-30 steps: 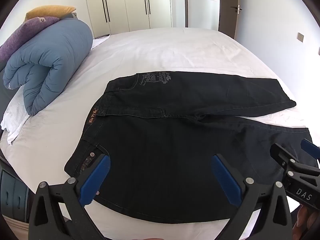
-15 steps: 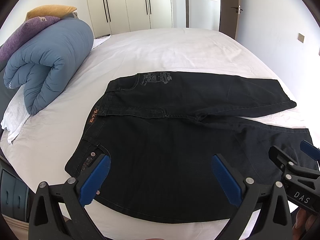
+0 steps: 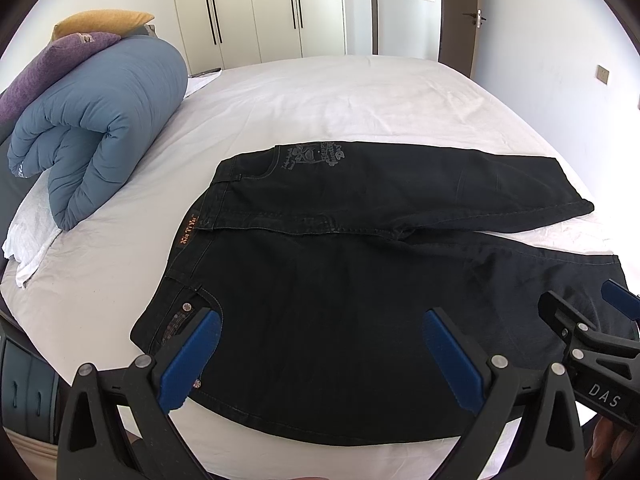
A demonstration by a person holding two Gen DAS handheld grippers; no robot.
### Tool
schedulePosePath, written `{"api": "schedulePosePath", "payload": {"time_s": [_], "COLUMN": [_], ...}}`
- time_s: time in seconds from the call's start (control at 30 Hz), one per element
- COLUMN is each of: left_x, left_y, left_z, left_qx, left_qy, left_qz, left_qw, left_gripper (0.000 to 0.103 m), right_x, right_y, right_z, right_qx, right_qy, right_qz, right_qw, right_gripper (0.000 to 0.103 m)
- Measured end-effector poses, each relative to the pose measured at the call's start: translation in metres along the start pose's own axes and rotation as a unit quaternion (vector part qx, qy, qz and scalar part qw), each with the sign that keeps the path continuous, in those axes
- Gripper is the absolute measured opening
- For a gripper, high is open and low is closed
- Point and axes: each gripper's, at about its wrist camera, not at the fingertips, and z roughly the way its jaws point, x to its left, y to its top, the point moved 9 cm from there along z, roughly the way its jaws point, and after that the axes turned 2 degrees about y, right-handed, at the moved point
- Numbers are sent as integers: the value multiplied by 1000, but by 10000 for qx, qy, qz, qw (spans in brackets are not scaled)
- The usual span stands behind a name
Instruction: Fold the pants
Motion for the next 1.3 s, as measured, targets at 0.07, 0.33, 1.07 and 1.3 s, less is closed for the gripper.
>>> {"api": "schedulePosePath", "payload": {"time_s": [0.07, 0.33, 1.07, 1.3], "left_x": [1, 0, 1, 1], "left_y": [-1, -1, -1, -2], "left_z": [1, 1, 1, 1], "left_qx": [2, 2, 1, 14], "left_qy": [2, 5, 5, -7], "left_qz": [-5, -2, -3, -16], "left_qw": [10000, 10000, 10000, 10000], "left_gripper": [103, 103, 103, 103], "right_x": [1, 1, 5, 7], "right_y": [0, -1, -3, -6], "right_z": [0, 1, 2, 4], "right_qx": [0, 7, 11, 27], "right_qy": [0, -2, -7, 1], "right_qz": [-4, -9, -21, -35], "right_qw": [10000, 10000, 10000, 10000], "right_gripper": [103, 103, 103, 103]}}
